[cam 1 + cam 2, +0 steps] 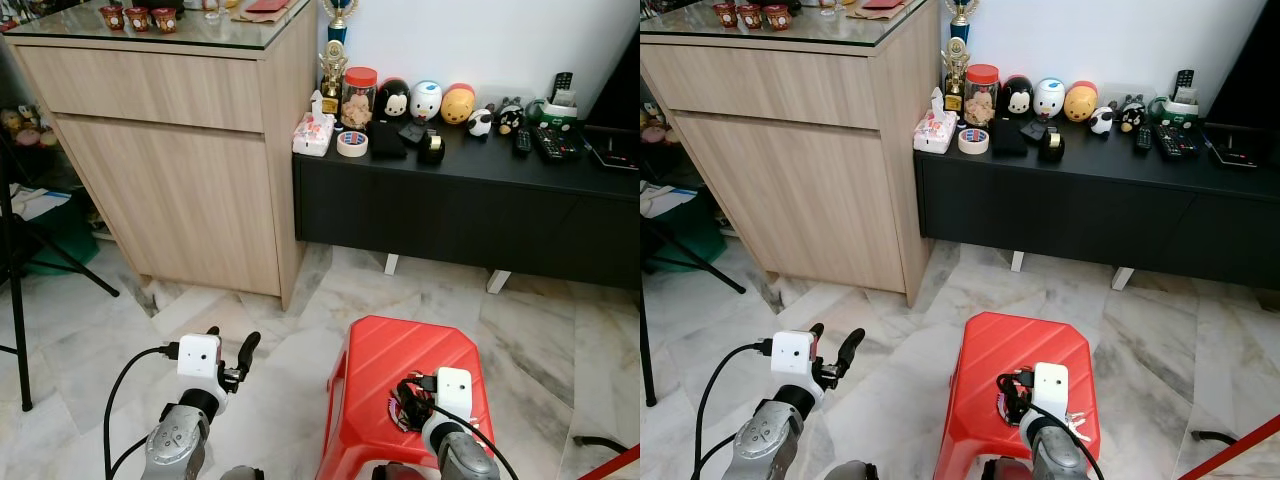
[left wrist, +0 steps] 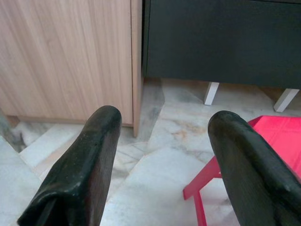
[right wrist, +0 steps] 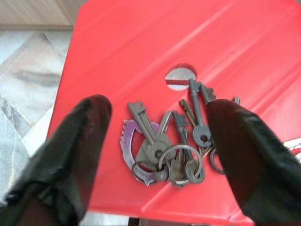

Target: Hang keys on a hook

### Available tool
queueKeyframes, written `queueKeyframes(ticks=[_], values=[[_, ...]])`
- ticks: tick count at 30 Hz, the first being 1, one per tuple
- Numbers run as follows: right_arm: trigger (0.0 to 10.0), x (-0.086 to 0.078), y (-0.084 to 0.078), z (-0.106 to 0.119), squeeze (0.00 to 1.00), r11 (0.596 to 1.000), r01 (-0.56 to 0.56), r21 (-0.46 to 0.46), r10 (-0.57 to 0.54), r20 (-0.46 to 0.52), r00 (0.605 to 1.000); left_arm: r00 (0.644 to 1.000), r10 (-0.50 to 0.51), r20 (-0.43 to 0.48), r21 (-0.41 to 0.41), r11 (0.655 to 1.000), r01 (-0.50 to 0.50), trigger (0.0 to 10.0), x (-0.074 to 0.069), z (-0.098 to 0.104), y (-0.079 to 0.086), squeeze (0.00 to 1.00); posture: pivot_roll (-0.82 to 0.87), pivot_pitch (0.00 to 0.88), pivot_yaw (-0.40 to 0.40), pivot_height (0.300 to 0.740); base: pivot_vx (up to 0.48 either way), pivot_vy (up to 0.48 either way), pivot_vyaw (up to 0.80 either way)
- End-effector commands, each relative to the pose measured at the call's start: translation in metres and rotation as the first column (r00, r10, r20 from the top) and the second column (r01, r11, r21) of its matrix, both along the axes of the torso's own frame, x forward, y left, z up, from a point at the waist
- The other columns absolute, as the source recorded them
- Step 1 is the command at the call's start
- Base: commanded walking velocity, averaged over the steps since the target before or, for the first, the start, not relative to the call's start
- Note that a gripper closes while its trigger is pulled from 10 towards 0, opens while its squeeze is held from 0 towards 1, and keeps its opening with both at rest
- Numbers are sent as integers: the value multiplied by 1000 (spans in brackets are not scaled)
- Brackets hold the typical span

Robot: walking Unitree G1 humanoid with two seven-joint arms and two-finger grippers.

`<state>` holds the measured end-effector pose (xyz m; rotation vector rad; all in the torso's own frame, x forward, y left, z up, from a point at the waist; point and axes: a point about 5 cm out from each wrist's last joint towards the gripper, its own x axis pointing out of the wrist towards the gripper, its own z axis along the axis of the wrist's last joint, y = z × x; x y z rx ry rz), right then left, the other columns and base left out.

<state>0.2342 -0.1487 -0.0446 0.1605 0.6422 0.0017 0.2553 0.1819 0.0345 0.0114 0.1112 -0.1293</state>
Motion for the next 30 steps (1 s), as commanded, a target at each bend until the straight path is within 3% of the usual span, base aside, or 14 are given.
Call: queueKeyframes(ticks=[1,5,6,7,12,19,25,30], values=[[10000,-2,-1,-2,1000,1000,22,11,-21,-23,1000,1000,-15,-7,1,1000,15,10000,-1,0,-3,0,3,39,-46,648,0,0,0],[10000,-2,-1,-3,1000,998,53,36,-52,-45,998,1000,-16,-13,0,1000,16,10000,-1,-2,-3,0,3,40,-47,648,0,0,0],[10000,-1,-1,-3,820,996,68,56,-64,-55,996,1000,-16,-18,0,1000,16,10000,-1,-3,-2,0,3,42,-48,648,0,0,0],[10000,-1,-1,-4,12,997,63,54,-60,-60,996,1000,-15,-23,0,1000,15,10000,-1,-5,-1,0,4,42,-48,648,0,0,0],[10000,5,-4,-1,0,999,-7,-32,5,-57,998,999,-13,-40,0,1000,13,10000,-2,-10,2,0,3,42,-48,648,0,0,0],[10000,10,-8,-2,0,999,38,-4,-39,-119,992,999,-17,-40,0,1000,17,10000,-3,-12,-1,0,11,43,-51,648,0,0,0],[10000,15,-2,0,0,998,53,37,-49,-102,994,1000,-15,-23,-1,1000,15,10000,-7,-10,-3,0,16,57,-54,648,0,0,0],[10000,8,2,-6,0,998,53,39,-48,-124,991,1000,-14,-3,-7,1000,14,10000,-8,-5,-6,0,20,80,-59,648,0,0,0]])
